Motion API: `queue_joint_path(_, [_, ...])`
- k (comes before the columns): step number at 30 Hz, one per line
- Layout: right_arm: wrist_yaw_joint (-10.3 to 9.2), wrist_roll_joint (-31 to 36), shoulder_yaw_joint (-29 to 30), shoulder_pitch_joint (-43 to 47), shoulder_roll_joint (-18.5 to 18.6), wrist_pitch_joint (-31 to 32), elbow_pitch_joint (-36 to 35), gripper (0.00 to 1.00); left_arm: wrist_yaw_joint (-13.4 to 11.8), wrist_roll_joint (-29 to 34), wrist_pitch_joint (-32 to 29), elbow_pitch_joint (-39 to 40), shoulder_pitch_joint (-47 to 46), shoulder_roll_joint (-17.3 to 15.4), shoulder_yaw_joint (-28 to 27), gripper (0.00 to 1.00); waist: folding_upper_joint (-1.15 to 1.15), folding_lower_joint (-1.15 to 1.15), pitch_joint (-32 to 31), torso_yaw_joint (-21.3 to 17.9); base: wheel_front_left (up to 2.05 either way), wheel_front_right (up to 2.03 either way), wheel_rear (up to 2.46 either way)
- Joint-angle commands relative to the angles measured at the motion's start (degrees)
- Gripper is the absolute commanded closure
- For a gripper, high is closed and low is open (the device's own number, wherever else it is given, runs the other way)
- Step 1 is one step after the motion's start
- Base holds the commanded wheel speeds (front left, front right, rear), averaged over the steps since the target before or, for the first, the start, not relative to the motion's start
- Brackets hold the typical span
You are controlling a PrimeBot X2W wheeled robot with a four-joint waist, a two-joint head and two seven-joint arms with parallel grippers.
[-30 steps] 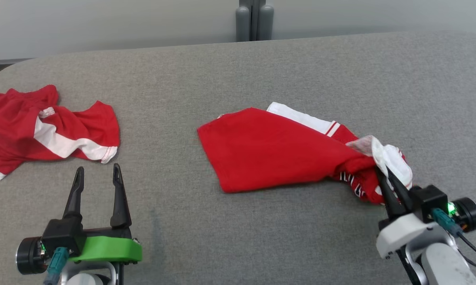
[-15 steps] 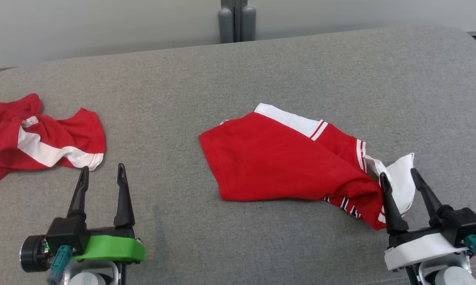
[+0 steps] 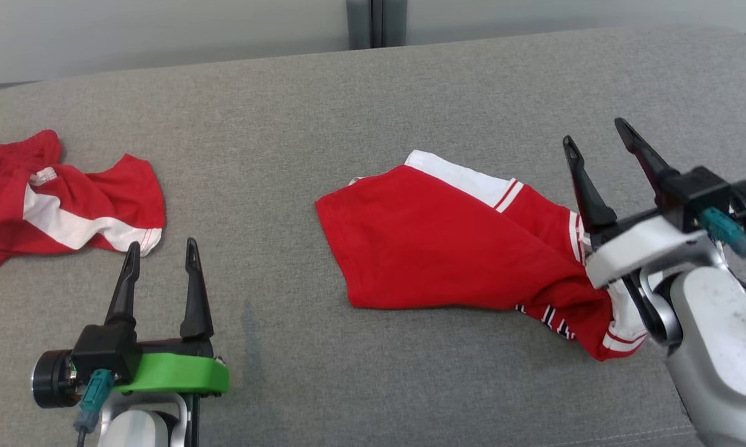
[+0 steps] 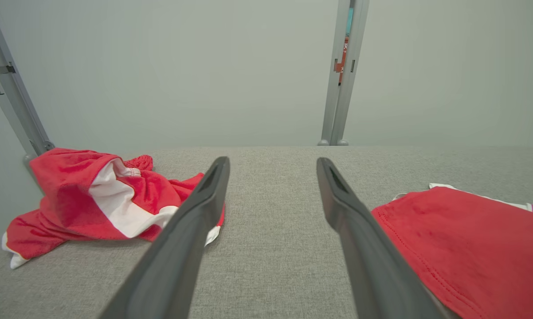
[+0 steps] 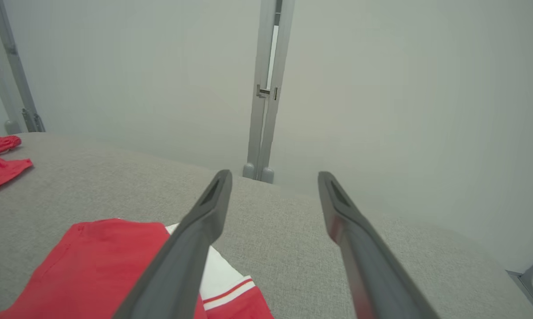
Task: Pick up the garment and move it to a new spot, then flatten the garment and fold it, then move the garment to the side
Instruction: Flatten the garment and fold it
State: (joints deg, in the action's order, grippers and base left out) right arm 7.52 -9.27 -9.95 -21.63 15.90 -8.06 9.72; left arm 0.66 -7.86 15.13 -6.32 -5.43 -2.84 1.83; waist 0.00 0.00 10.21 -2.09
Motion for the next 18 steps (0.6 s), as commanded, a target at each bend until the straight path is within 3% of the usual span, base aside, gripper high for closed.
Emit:
queue_joint_path(1, [-0.06, -0.98, -1.58, -2.97, 0.73, 1.79, 2.11, 0.00, 0.04, -0.02, 0.00, -0.01, -1.15, -0.11, 0.09, 0.00, 0.00, 0.00, 0.98, 0.96, 0.00, 0.00, 0.00])
queue_joint_path(9, [-0.07, -5.13, -10.68, -15.42, 4.49, 10.02, 16.59, 0.00, -1.10, -1.27, 0.00, 0.20, -2.69, -0.11, 1.40, 0.00, 0.00, 0.00, 3.21, 4.34, 0.00, 0.00, 0.00])
queue_joint_path(18, [-0.06, -12.10, -20.05, -18.86, 7.15, 14.17, 30.47, 0.00, -1.80, -1.70, 0.00, 0.65, -2.84, -0.11, 1.92, 0.00, 0.00, 0.00, 4.79, 6.21, 0.00, 0.00, 0.00])
